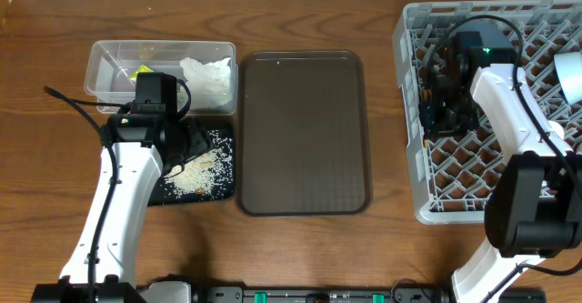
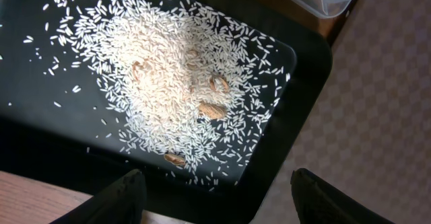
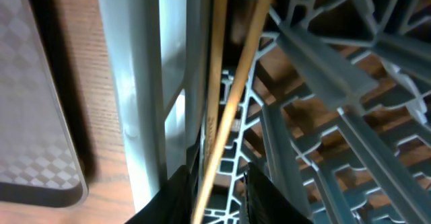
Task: Sort waste into correct bins and load items into the dishwasher rack
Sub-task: 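Insert the chopsticks upright into the rack with the right gripper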
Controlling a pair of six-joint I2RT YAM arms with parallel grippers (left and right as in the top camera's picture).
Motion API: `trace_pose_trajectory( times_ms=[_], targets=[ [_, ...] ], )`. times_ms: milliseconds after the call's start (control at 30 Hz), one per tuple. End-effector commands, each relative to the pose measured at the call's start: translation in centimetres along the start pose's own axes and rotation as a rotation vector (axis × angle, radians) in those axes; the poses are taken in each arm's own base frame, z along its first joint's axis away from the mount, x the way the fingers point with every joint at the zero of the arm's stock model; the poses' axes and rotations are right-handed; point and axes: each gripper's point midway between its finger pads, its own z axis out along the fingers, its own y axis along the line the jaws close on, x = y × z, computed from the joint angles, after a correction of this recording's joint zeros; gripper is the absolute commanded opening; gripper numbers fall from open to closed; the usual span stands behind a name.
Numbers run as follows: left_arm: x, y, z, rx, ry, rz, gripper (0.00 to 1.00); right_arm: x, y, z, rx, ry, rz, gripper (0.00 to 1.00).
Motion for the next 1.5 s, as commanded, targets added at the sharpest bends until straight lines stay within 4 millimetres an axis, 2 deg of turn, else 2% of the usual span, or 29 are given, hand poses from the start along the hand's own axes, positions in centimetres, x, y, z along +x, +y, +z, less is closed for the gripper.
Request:
trace_pose_trajectory(
  times_ms=[0, 200, 733, 1067, 1167, 1300, 1467],
  targets=[
    [-0.2, 0.2, 0.0, -0.010, -0.003, -0.003, 0.72, -0.2, 1.3, -0.2, -0.061, -0.018, 0.008, 0.15],
    [-0.2, 0.2, 0.0, -0.010, -0.003, -0.003, 0.72, -0.8, 2.6, -0.3, -0.124, -0.039, -0.003, 0.04],
    [-0.2, 0.2, 0.0, -0.011, -0.002, -0.003, 0.72, -1.1, 7.1, -0.1, -0.169, -0.056, -0.157, 0.01],
    [-0.2, 0.2, 0.0, -0.010, -0.002, -0.003, 0.72, -1.0, 7.9, -0.1, -0.167, -0.054, -0.179, 0.01],
    [-0.2, 0.2, 0.0, -0.010, -0.002, -0.003, 0.72, -1.3, 6.9, 0.0, -0.112, -0.062, -0.160, 0.03],
    [-0.2, 0.2, 0.0, -0.010, -0.003, -0.003, 0.72, -2.3, 5.5, -1.3, -0.022, -0.105, -0.093, 0.02],
    [-0.2, 0.2, 0.0, -0.010, -0.002, -0.003, 0.72, -4.3, 6.1, -5.2, -0.034, -0.247, -0.083, 0.02]
  ],
)
